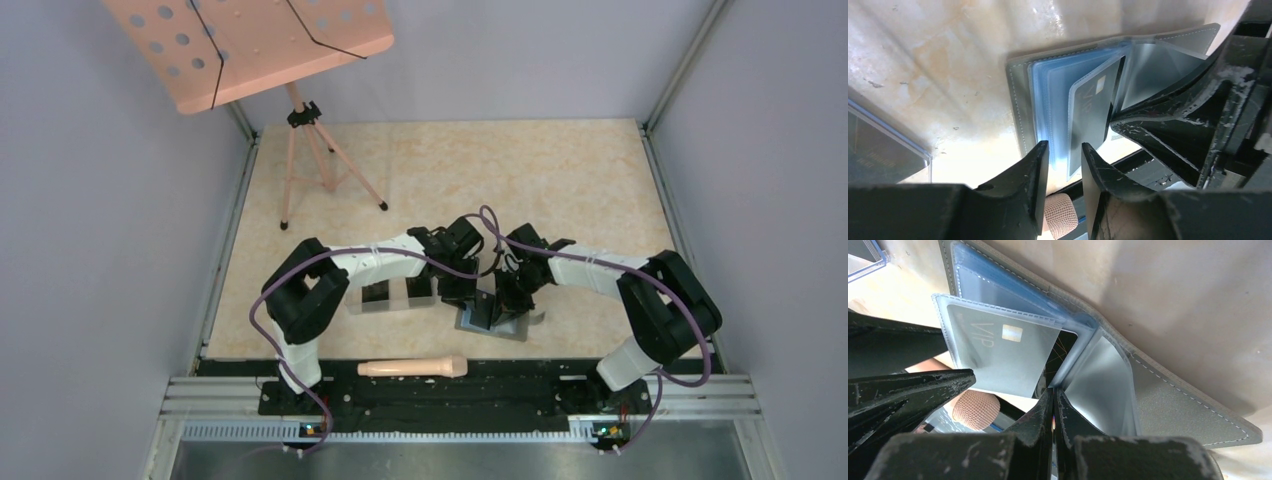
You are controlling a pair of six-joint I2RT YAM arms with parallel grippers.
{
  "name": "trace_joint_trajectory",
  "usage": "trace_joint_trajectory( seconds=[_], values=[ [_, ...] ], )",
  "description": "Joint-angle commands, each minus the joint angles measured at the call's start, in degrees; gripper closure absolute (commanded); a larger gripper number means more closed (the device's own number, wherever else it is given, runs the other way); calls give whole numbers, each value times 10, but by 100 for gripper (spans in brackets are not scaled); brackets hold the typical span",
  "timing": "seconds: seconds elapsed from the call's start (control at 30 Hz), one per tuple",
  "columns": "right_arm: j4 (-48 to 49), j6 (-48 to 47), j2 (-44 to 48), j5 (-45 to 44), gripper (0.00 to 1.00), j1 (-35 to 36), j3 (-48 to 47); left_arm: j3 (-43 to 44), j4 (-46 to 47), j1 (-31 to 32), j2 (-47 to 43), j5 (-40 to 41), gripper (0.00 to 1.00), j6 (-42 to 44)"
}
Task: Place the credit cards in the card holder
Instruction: Turn over the card slot in the card holder.
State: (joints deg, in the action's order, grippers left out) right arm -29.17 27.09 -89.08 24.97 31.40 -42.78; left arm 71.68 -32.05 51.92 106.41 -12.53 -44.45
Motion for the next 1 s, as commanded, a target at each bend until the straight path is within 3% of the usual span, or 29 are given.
trace_joint_trajectory(
  seconds=[0.0,0.37,0.47,0.53,0.77,0.97],
  values=[
    [13,-4,-15,-13,100,9,-5,4,34,6,-13,-17,66,6],
    [13,-4,-16,-13,100,9,-11,10,41,15,3,-40,75,11],
    [18,-3,-10,-7,100,9,-15,5,52,14,-6,-46,86,6],
    [24,-4,3,-3,100,9,-19,1,58,14,-13,-46,100,0],
    [5,2,66,-34,95,9,-40,34,-59,14,-33,43,100,1],
    [-11,20,112,-58,82,8,-53,68,-120,15,-28,73,100,-11]
  ],
)
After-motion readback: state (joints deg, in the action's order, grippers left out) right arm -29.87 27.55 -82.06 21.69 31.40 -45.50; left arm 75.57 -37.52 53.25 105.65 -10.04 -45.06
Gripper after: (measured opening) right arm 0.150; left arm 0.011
